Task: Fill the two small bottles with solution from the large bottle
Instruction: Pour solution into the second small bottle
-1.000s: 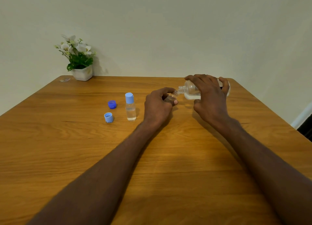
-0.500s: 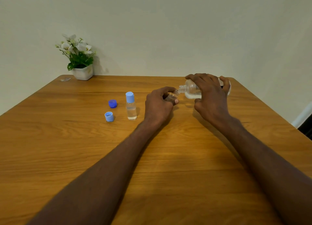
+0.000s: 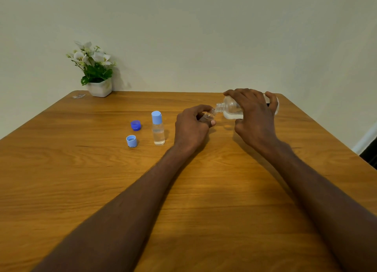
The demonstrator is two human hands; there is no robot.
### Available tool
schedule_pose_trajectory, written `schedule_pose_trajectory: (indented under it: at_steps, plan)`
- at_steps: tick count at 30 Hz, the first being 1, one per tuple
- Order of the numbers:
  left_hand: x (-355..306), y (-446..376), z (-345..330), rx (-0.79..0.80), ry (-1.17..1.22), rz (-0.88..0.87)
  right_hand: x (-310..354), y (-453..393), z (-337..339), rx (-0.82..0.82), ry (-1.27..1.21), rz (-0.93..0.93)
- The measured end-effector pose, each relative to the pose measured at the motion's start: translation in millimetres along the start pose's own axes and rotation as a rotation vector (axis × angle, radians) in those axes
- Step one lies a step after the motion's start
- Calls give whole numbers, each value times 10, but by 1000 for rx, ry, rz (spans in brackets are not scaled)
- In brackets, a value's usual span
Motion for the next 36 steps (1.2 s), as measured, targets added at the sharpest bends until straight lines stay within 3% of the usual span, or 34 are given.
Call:
schedule_pose_trajectory:
  at_steps: [36]
  plan:
    - [41,-7,-19,3,13,17,14,5,21,-6,10,0]
Point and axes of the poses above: each hand's wrist, its own y-axis away from the middle knuckle, its own z-axis out of the back of the hand, x = y × z, the point moved 9 cm from there along -y, towards the middle knuckle, and after that the axes turned 7 degrees about y, right-handed, at the moved point
